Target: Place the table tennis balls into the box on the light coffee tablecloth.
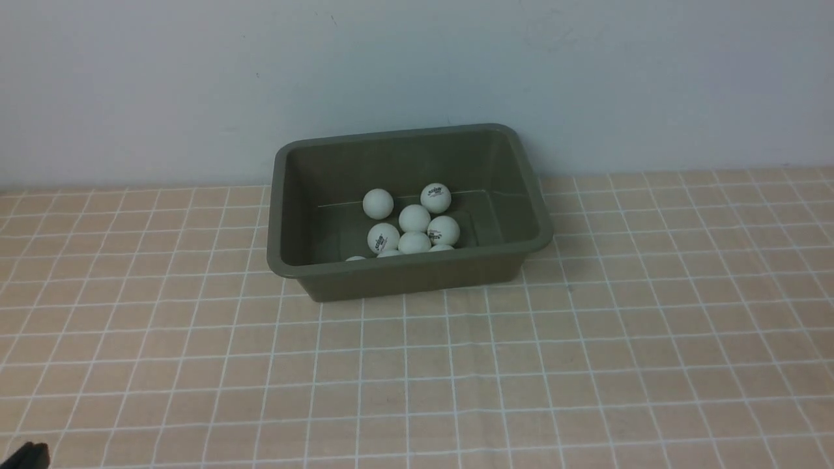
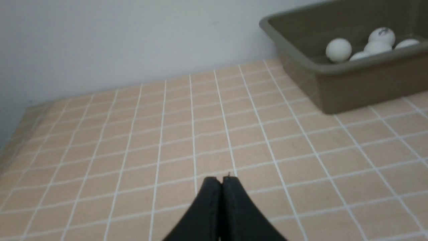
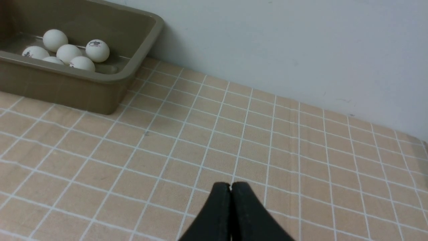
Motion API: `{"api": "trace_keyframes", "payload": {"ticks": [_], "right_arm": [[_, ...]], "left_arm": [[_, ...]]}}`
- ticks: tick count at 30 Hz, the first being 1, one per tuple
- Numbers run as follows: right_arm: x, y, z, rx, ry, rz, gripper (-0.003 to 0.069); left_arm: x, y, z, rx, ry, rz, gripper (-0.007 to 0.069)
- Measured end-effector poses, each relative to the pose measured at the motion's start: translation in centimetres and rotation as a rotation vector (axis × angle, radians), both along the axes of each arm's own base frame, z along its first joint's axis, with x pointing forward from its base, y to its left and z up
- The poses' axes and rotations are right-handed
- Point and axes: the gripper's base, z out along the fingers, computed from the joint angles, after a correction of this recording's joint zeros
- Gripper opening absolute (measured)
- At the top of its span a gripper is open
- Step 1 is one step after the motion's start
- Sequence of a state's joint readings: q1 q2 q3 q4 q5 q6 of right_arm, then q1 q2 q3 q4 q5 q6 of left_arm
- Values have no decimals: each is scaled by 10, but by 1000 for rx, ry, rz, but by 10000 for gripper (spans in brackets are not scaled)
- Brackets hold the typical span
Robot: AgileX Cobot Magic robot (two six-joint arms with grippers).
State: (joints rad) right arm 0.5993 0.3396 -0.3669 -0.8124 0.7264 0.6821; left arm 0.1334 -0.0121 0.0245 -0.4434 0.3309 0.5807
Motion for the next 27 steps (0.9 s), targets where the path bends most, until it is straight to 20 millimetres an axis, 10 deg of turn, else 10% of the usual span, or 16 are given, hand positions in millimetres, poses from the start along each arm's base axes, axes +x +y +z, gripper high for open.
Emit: {"api": "trace_keyframes", "payload": {"ticks": [27], "right_arm": [[-5, -16, 6, 101, -68, -203, -18]], "left_arm": [[-2, -4, -7, -32, 68, -34, -69]]}}
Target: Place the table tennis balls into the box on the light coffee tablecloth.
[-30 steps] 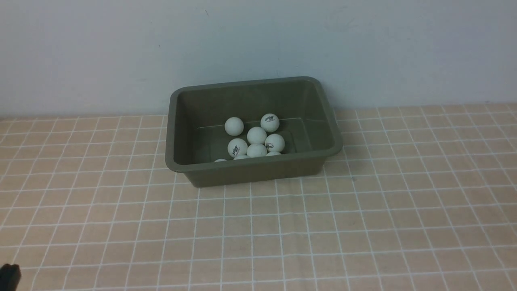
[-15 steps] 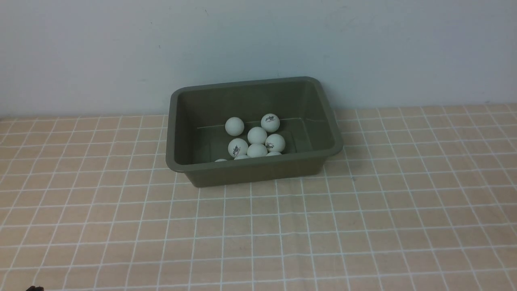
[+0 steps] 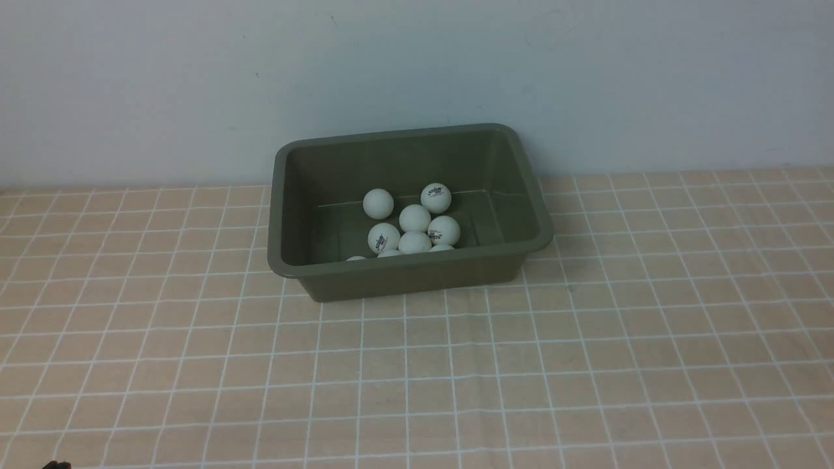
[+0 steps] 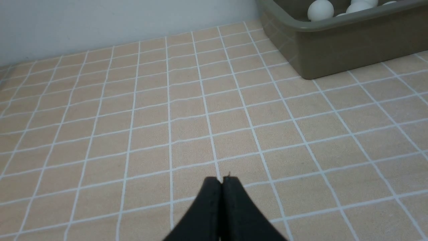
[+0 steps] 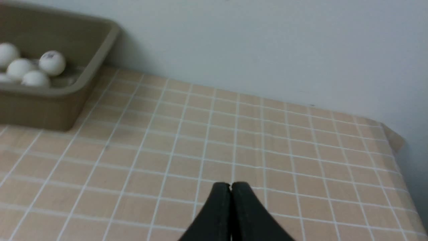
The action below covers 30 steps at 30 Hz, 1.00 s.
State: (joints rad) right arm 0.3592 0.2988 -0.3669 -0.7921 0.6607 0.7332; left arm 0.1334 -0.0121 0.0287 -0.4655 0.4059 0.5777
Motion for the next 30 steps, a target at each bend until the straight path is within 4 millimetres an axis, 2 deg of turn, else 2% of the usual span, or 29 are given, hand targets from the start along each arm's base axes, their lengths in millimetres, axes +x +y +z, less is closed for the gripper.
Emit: {"api": "trace_keyframes", "payload": {"ticks": [4, 7, 14, 26, 30], "right_arm": [[-15, -11, 6, 111, -102, -135, -18], [-34, -18, 11, 182, -210, -231, -18], [-55, -20, 14, 228, -328, -254, -18], [-56, -8, 29, 222, -486, -98, -18], [-54, -6, 25, 257, -465, -74, -18]], "left_arm": [[0, 0, 0, -1, 0, 0, -69], [0, 0, 0, -1, 0, 0, -69], [0, 0, 0, -2, -1, 0, -69], [0, 0, 0, -2, -1, 0, -69], [0, 0, 0, -2, -1, 0, -69]]}}
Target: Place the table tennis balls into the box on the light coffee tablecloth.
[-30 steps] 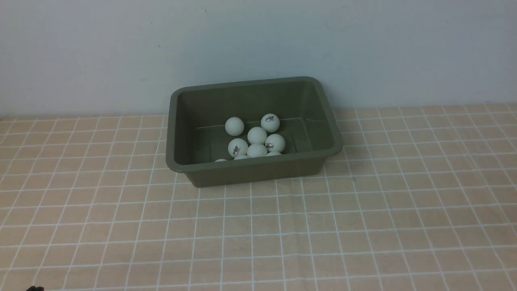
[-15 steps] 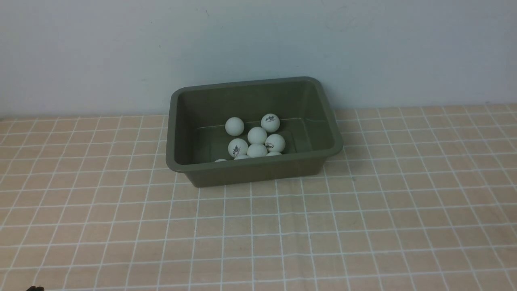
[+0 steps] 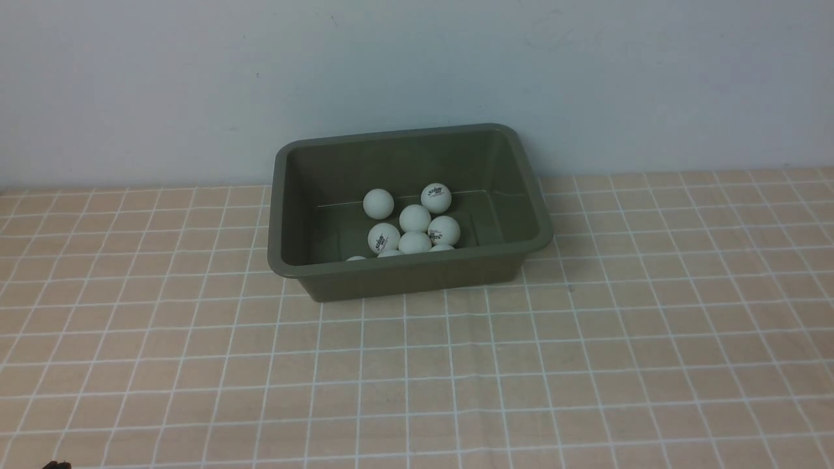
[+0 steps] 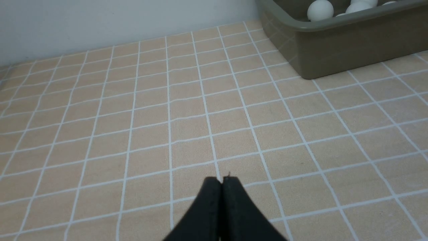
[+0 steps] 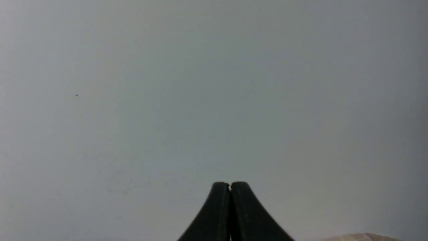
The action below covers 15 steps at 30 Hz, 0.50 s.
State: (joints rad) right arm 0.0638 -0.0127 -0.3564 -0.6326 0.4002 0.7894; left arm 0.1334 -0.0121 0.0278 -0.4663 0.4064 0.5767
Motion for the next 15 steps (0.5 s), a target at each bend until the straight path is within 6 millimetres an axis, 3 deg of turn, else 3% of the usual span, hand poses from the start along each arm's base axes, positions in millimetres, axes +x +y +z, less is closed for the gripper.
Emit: {"api": "trace_keyframes", "payload": {"ticks": [8, 15], "right_arm": [[20, 9, -69, -112, 342, 84, -18], [27, 14, -104, -189, 451, 137, -18]], "left_arm": [[0, 0, 0, 0, 0, 0, -69], [0, 0, 0, 0, 0, 0, -69]]}}
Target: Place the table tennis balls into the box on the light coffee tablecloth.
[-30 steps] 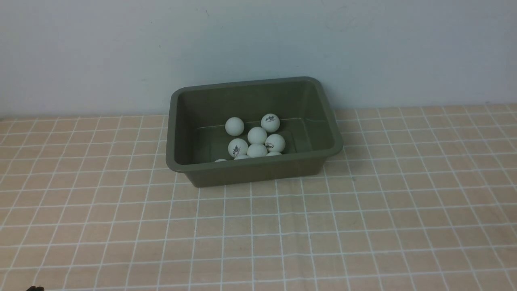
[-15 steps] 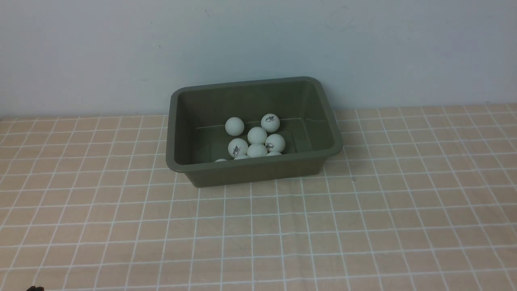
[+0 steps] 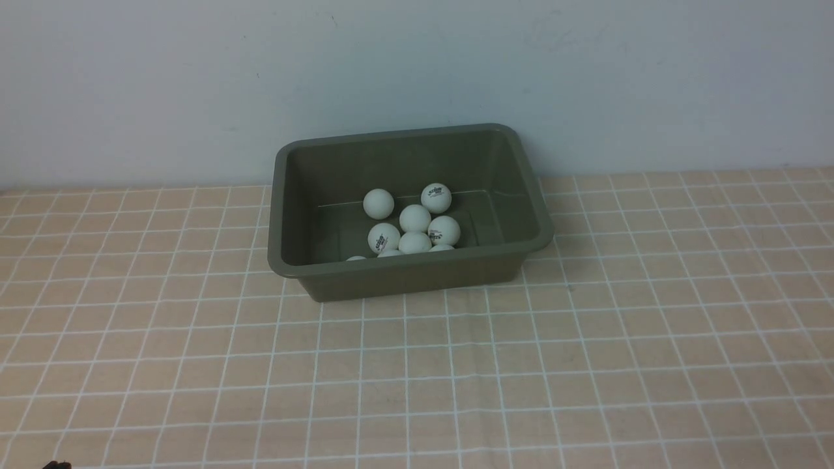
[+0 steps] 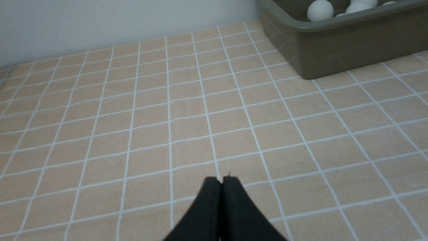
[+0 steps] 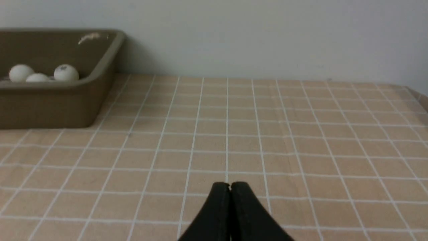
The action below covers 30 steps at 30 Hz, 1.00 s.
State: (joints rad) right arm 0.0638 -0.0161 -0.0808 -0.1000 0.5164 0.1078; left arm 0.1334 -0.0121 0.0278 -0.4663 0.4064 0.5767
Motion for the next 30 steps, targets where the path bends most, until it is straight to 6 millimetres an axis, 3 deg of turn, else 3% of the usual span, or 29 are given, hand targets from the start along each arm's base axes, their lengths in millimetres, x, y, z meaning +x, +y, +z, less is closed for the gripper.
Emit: {"api": "trace_keyframes", "payload": {"ticks": [7, 30], "right_arm": [[4, 1, -25, -4, 44, 8, -18], [5, 1, -25, -3, 21, 12, -18]], "left_arm": [[0, 0, 0, -1, 0, 0, -69], [0, 0, 0, -1, 1, 0, -69]]}}
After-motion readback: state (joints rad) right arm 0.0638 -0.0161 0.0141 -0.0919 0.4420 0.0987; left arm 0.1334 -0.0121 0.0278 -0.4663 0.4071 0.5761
